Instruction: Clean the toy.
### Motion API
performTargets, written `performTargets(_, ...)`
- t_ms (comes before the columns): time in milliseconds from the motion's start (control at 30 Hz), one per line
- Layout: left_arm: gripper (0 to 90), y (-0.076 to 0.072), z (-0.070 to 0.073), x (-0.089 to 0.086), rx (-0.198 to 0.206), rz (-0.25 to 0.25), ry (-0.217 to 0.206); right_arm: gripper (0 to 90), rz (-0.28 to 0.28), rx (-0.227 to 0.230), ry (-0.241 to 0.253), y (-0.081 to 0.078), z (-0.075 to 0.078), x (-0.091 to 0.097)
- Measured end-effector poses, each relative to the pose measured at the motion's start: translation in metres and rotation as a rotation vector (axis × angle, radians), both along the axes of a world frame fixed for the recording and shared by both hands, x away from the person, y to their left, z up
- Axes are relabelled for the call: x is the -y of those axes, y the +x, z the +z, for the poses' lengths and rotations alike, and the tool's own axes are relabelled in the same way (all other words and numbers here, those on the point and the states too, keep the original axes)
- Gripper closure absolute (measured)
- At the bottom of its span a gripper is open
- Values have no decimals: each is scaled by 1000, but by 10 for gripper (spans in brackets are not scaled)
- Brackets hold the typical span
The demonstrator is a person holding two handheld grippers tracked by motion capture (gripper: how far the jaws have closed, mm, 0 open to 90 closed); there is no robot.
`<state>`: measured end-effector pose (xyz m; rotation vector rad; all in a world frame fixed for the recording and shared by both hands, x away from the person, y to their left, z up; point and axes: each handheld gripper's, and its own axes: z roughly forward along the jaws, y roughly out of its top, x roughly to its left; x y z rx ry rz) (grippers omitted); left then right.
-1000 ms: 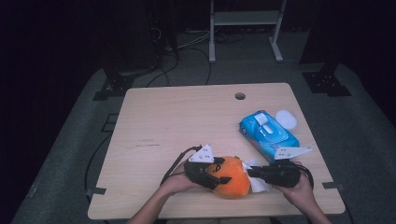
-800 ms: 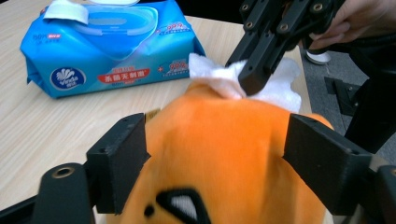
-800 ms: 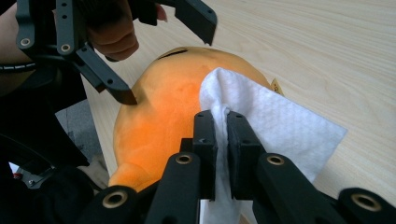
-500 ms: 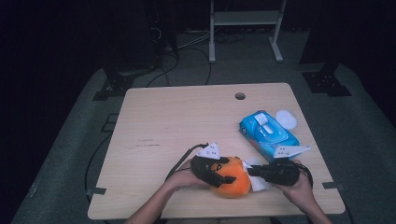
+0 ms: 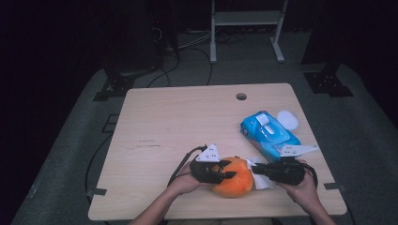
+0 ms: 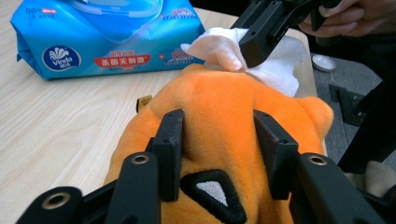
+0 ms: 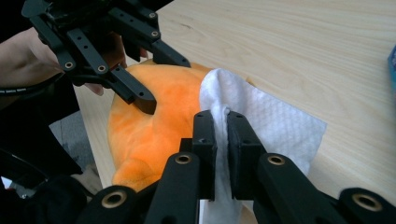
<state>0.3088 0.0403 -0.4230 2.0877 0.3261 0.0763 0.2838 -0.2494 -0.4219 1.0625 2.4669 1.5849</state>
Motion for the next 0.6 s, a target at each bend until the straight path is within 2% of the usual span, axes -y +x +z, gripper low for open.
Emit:
performTargets(100,608,1,4,-1,4,4,-1,820,-11,1,16,0,1,4)
performTargets(233,623,6,11,-7,22,39,-6,820,-30,8,28,0,2,8)
performTargets(333,623,14,19,-18,32,86,-17,821,-43,8,46,1,3,11)
performTargets(467,623,28,32,-32,64,147,-20,821,-49,6,49,2,3,13)
performTargets(600,620,44,42,-46,77,203,-25,821,-51,2,48,4,2,13)
